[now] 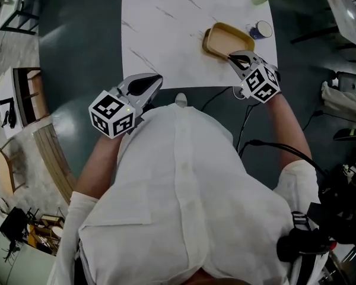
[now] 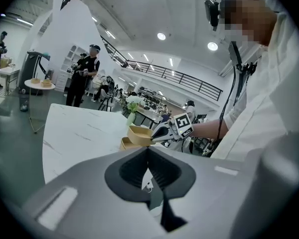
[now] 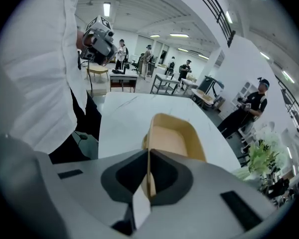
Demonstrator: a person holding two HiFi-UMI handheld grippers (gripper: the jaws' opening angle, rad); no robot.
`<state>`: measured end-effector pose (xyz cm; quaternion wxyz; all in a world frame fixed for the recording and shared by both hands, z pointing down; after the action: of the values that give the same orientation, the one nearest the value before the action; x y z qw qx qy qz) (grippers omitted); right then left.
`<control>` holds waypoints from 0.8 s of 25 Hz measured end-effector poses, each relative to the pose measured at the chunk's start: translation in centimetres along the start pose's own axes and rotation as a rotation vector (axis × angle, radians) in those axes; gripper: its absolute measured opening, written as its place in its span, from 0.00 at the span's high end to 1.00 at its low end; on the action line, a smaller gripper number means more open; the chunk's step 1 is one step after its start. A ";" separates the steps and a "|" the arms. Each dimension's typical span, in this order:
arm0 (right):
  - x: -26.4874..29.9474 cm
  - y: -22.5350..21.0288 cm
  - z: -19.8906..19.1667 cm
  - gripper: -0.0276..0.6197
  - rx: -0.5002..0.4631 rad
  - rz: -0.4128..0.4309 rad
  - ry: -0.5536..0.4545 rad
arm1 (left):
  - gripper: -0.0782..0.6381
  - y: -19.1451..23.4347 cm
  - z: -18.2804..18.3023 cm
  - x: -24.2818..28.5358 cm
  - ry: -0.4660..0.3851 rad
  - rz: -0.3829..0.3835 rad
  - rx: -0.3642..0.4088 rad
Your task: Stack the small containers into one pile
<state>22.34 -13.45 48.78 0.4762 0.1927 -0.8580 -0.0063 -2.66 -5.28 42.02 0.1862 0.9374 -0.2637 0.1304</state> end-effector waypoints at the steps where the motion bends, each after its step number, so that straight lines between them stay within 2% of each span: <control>1: 0.2 0.0 -0.1 0.94 -0.006 0.004 0.000 | 0.88 -0.3 -0.1 -0.1 0.001 0.008 -0.002; 12: 3.0 0.3 -1.0 0.94 -0.018 0.030 0.012 | 0.88 -1.4 -0.9 -1.3 0.013 0.072 -0.009; 20: 3.9 0.3 -2.1 0.94 -0.045 0.035 0.027 | 0.88 -1.8 -0.9 -1.4 0.026 0.080 -0.013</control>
<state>22.15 -14.15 53.11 0.4921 0.1668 -0.8543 -0.0147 -3.01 -2.87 41.89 0.1902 0.9231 -0.2996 0.1481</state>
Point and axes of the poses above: the fingertips, and each gripper's own axes: x forward along the fingers, y to its left, z out of its top, the point moved 4 cm from there along -x, backward along the fingers, and after that the axes turned 10 degrees about x, right-handed, at the moved point
